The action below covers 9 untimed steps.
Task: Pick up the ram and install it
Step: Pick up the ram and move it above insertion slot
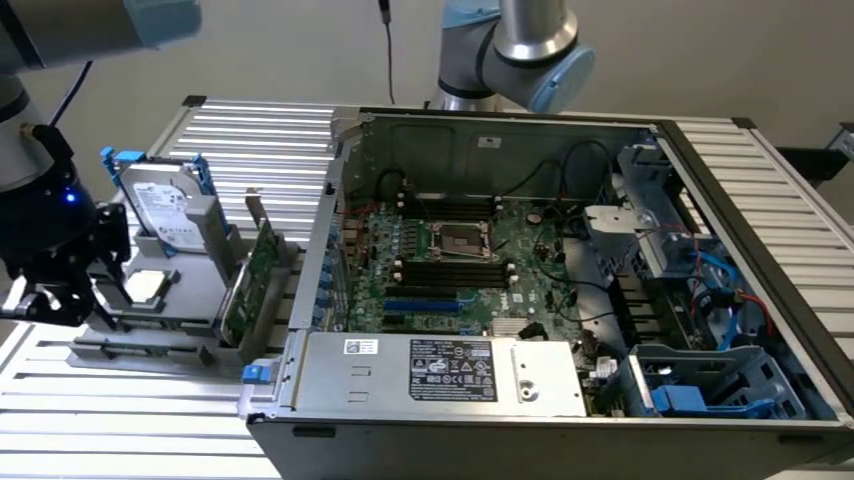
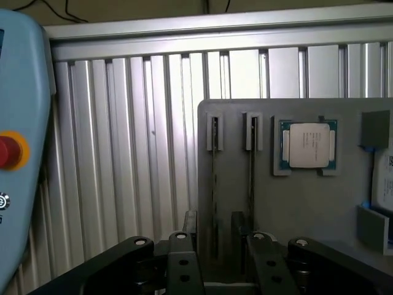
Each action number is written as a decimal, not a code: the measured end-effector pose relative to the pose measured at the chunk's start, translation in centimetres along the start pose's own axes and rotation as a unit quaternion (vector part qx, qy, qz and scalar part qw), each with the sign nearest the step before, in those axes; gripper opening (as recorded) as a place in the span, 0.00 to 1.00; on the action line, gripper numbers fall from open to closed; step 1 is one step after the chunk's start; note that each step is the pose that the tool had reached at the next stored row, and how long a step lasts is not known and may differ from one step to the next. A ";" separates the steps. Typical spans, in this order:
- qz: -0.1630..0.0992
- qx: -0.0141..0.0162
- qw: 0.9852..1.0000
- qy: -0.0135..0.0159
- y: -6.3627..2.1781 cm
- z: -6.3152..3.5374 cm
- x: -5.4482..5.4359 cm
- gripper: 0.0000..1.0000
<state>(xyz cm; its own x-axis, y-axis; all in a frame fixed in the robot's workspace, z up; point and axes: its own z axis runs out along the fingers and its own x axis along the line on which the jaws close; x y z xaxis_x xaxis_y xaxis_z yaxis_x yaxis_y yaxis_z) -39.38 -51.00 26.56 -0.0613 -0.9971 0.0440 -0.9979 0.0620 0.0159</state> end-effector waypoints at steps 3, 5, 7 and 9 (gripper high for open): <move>-0.001 0.000 1.000 0.000 -0.10 0.54 0.0 0.36; -0.001 0.000 1.000 0.000 -0.18 0.92 0.0 0.36; -0.001 0.000 1.000 0.000 -0.26 1.28 0.0 0.36; -0.001 0.000 1.000 0.000 -0.33 1.64 0.0 0.36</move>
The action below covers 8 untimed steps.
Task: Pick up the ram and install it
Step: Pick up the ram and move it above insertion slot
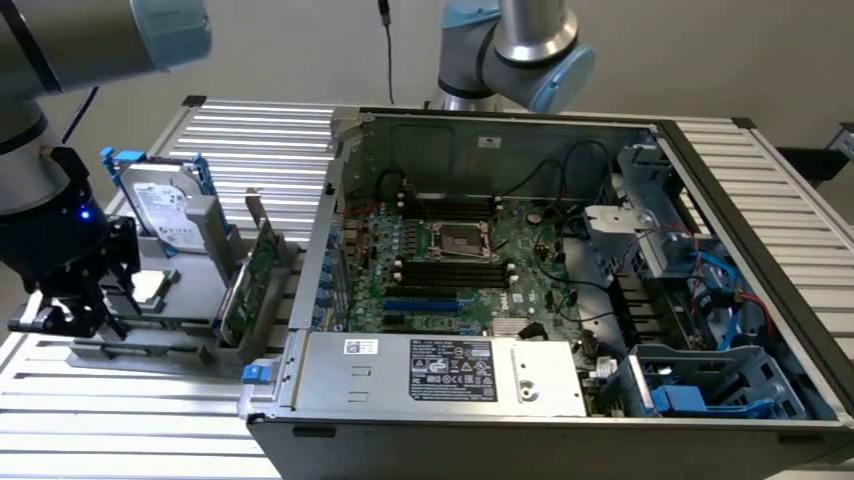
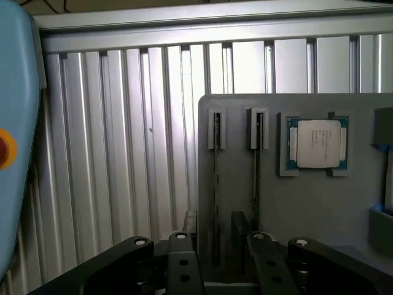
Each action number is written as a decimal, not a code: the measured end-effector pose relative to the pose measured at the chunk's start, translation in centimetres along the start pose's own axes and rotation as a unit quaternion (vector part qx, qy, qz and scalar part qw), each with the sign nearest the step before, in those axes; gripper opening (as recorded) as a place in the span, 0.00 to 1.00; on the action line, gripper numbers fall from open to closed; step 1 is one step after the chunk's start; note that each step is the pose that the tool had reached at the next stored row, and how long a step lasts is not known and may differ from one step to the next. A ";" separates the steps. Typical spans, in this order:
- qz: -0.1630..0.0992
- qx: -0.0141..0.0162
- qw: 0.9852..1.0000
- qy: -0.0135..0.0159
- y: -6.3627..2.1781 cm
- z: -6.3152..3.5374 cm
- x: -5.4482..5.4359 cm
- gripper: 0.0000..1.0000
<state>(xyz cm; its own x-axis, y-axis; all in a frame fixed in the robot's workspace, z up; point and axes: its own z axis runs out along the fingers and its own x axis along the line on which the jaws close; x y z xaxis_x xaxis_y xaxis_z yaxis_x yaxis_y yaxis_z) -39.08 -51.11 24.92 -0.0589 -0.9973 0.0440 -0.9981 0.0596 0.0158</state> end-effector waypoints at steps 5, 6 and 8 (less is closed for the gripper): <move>0.000 0.000 1.000 0.000 -0.19 0.90 0.0 0.36; 0.000 0.000 1.000 0.000 -0.22 1.08 0.0 0.36; -0.001 0.000 1.000 0.000 -0.28 1.46 0.0 0.36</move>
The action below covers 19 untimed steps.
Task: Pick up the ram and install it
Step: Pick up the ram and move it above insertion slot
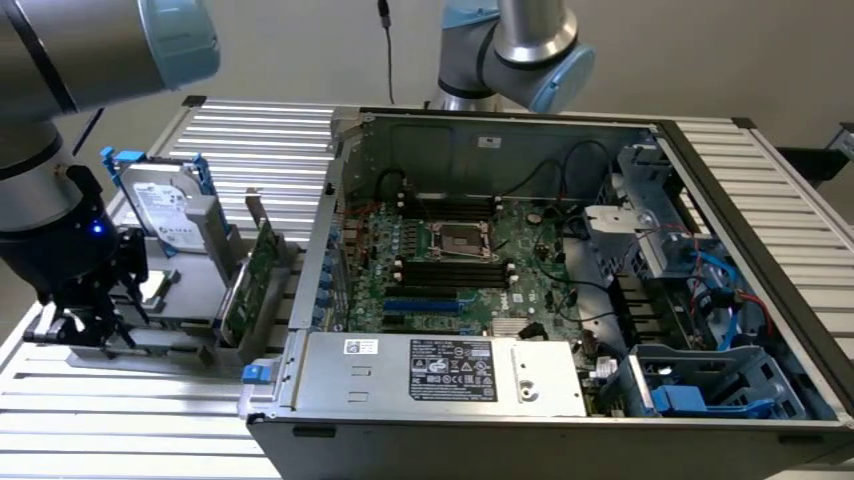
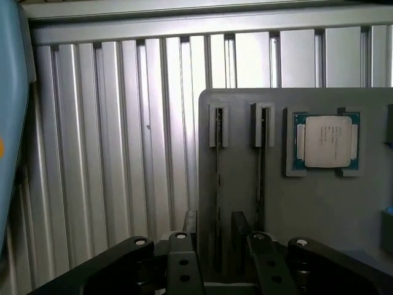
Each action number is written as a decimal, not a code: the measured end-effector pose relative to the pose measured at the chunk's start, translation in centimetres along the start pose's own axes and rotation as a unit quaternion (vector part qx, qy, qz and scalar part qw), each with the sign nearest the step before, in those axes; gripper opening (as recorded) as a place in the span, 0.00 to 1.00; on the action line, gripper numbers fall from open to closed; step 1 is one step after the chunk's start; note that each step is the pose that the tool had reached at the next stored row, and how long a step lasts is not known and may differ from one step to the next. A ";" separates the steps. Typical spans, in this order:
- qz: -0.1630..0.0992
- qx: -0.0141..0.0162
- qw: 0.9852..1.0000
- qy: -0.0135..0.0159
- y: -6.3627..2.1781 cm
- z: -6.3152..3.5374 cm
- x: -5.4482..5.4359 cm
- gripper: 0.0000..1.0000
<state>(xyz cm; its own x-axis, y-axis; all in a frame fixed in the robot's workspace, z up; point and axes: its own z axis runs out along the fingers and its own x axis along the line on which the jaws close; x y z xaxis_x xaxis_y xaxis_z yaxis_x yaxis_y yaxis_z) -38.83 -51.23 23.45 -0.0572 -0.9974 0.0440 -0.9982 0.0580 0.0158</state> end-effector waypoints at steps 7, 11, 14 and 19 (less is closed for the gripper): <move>-0.005 0.000 1.000 0.000 -0.05 1.27 0.1 0.36; -0.010 0.000 1.000 0.000 -0.06 1.99 0.1 0.36; -0.014 0.000 1.000 -0.003 0.08 2.49 0.1 0.36; -0.017 0.001 1.000 -0.014 0.46 3.19 0.0 0.36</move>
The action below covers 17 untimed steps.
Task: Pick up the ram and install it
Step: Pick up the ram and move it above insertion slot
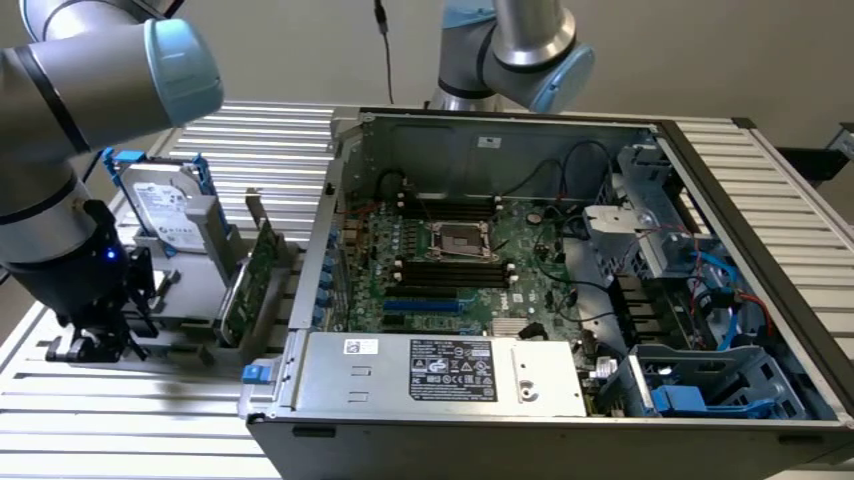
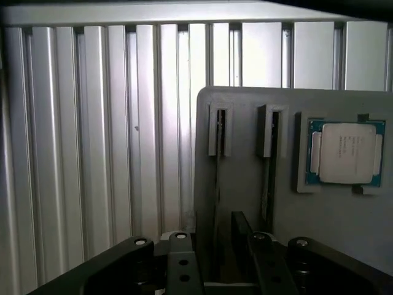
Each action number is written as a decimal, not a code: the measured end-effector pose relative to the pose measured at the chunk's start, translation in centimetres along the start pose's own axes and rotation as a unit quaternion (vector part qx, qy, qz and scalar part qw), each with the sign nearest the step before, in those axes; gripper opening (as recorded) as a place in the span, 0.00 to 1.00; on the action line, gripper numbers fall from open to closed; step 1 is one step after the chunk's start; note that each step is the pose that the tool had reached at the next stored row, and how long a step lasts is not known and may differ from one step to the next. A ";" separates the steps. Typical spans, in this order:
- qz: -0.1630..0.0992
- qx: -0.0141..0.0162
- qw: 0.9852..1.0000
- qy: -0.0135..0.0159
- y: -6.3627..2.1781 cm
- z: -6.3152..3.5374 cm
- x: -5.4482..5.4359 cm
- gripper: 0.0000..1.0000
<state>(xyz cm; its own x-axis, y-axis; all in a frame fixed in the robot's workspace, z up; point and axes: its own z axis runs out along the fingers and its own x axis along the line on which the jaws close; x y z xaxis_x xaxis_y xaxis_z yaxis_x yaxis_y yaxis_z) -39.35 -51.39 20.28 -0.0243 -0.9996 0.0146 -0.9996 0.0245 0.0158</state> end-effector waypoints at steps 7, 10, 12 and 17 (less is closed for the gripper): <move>0.000 0.000 1.000 -0.002 0.04 0.77 0.0 0.36; 0.000 0.000 1.000 -0.003 0.04 0.80 0.0 0.28; 0.000 0.000 1.000 -0.002 0.04 0.81 0.0 0.22; 0.000 0.000 1.000 -0.003 0.04 0.82 0.0 0.14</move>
<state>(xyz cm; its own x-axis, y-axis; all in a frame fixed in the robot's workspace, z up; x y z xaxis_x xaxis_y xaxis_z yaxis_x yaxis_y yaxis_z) -39.40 -51.39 19.46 -0.0243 -0.9997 0.0096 -0.9996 0.0245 0.0161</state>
